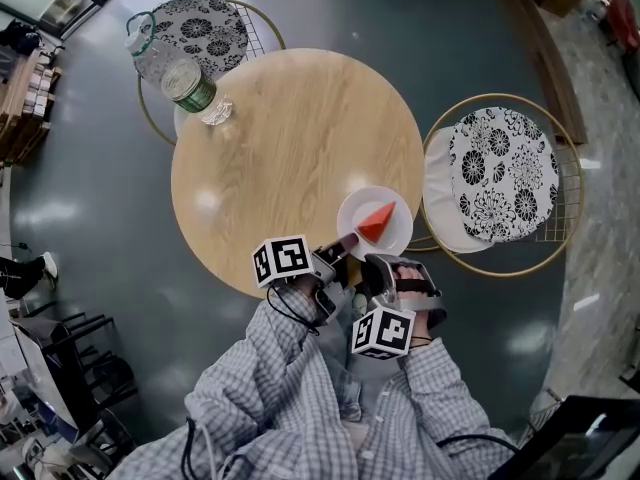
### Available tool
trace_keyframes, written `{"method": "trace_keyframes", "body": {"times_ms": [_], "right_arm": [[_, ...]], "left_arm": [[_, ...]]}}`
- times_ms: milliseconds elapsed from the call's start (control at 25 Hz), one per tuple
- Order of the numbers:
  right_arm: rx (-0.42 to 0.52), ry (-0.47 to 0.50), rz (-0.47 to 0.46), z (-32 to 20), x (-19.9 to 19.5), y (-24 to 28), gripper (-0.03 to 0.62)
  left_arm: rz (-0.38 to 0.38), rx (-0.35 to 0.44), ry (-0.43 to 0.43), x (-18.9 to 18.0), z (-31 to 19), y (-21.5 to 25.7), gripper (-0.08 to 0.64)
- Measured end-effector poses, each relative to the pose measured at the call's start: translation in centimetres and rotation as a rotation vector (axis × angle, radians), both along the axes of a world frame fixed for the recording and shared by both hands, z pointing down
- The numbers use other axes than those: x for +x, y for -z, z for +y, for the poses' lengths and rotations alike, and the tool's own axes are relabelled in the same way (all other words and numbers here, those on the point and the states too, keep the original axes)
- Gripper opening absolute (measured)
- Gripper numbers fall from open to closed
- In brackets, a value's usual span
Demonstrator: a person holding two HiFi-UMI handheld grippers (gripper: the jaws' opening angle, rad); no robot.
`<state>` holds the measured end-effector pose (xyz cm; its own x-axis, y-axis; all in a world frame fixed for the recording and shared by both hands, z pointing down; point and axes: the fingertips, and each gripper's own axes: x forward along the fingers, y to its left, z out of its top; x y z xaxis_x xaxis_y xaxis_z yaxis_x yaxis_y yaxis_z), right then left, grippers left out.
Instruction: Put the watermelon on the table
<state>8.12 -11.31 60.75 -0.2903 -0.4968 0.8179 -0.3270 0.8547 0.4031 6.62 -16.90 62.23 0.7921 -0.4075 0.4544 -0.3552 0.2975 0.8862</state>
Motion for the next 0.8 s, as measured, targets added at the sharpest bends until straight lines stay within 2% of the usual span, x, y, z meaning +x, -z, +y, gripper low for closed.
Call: {"method": "trace_keyframes", "body": {"times_ms": [240,320,400,800], "right_arm": [[-0.003,-0.019,-0.017,-0.5,-0.2,0.5,0.054],[-0.006,-0.019,-0.010,-0.5,-0.2,0.4,0.054],[-0.011,-0.018,-0.009,-0.5,-0.1,0.2,0.054],[-0.031,-0.007,0.028,0.0,-0.5,-0.5,0.055]], "left_arm": [[0.041,0.077,-0.024,0.0,-0.6,1.3,0.028],[0.054,0.091,-0.024,0.1,-0.7,1.6,0.069],[0.065,0.097,-0.021,0.2,-0.8,1.9,0.101],[0.064,0.090,-0.030,-0.6,0.4,1.9,0.174]]}}
